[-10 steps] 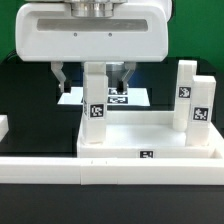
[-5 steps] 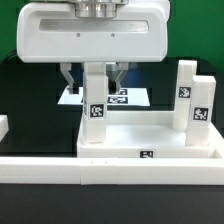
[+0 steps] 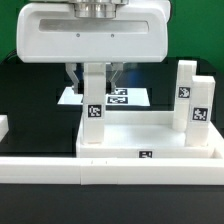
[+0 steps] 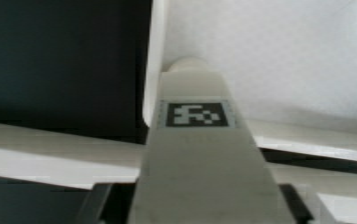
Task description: Assemble desk
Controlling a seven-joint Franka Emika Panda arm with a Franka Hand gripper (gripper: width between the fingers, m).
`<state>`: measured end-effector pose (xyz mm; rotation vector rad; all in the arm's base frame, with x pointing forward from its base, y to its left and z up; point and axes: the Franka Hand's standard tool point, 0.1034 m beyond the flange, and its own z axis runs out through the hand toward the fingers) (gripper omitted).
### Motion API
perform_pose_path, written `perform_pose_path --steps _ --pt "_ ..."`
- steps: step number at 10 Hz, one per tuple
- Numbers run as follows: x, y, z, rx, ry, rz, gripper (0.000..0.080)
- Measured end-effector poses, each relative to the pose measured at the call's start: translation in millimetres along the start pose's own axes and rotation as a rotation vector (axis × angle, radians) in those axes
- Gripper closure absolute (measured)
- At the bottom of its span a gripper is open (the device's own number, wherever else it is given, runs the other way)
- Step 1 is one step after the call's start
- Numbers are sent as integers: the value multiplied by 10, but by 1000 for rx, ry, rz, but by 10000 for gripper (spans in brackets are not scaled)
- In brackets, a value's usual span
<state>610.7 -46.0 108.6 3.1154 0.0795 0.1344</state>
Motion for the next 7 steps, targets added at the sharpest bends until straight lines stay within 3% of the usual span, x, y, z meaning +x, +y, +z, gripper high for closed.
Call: perform_pose_path --steps 7 --pt "-22 73 17 25 -2 783 511"
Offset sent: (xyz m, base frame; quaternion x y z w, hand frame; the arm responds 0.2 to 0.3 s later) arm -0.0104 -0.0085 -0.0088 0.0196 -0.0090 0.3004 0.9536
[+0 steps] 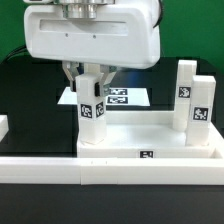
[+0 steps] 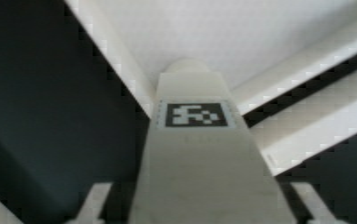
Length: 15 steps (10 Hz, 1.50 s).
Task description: Assemble desk
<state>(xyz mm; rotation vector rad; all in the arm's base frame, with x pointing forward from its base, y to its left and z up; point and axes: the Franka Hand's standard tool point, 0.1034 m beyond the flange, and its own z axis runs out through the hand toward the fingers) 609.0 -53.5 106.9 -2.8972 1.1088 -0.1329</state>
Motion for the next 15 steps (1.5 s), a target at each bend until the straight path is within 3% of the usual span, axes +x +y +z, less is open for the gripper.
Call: perform_pose_path --steps 4,9,11,15 --pt "-54 -40 4 -4 -20 474 511" --pt "-58 -45 17 -4 -19 605 504" --pt "-30 -83 -2 -2 -18 504 191" --pt "-30 -143 -19 -6 -3 118 151"
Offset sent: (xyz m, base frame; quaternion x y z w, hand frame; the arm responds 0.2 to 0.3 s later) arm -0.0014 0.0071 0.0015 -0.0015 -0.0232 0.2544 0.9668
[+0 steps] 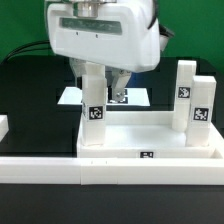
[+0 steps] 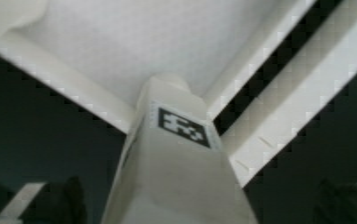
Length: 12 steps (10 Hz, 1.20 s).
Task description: Assemble desk
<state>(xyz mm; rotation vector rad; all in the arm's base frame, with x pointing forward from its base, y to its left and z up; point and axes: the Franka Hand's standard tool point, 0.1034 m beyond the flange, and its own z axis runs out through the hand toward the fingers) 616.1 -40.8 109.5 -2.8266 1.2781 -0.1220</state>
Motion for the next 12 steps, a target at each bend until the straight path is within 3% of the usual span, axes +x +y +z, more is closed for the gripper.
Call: perform_pose_path --steps 4,10,12 --pt "25 34 7 -2 1 -336 151" --pt "15 -26 18 -24 42 -848 151" --pt "21 -34 16 -42 52 -1005 151"
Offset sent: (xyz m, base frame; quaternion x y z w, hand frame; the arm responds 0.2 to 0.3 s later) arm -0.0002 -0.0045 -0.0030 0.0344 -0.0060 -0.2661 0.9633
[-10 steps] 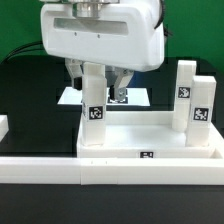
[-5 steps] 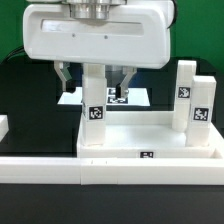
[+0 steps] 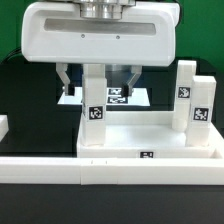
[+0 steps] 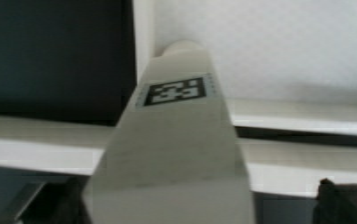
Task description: Assemble desk
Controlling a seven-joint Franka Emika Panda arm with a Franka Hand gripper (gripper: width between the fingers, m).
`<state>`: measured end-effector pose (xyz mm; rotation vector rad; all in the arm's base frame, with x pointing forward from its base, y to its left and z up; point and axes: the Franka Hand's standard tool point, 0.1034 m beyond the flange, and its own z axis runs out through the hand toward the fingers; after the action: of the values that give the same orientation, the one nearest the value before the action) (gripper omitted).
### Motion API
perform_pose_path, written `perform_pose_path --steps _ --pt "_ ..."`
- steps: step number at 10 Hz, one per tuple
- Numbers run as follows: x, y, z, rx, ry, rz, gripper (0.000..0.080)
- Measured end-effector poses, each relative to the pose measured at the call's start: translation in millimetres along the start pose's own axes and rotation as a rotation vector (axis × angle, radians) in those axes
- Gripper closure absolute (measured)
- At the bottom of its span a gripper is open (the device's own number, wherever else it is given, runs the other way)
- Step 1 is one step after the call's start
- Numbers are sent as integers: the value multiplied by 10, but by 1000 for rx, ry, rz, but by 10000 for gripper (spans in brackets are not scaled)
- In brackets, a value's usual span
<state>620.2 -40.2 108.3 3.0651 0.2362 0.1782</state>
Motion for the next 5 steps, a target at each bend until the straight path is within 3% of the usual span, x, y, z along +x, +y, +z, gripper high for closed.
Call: perform_pose_path --steps 1,2,3,4,5 --pt "-2 17 0 0 0 -77 151" --pt "-4 19 2 0 0 -75 274" --pt "-5 20 3 0 -1 -73 274" --pt "-6 19 5 0 -1 -73 459" --pt "-4 19 3 0 0 -72 511"
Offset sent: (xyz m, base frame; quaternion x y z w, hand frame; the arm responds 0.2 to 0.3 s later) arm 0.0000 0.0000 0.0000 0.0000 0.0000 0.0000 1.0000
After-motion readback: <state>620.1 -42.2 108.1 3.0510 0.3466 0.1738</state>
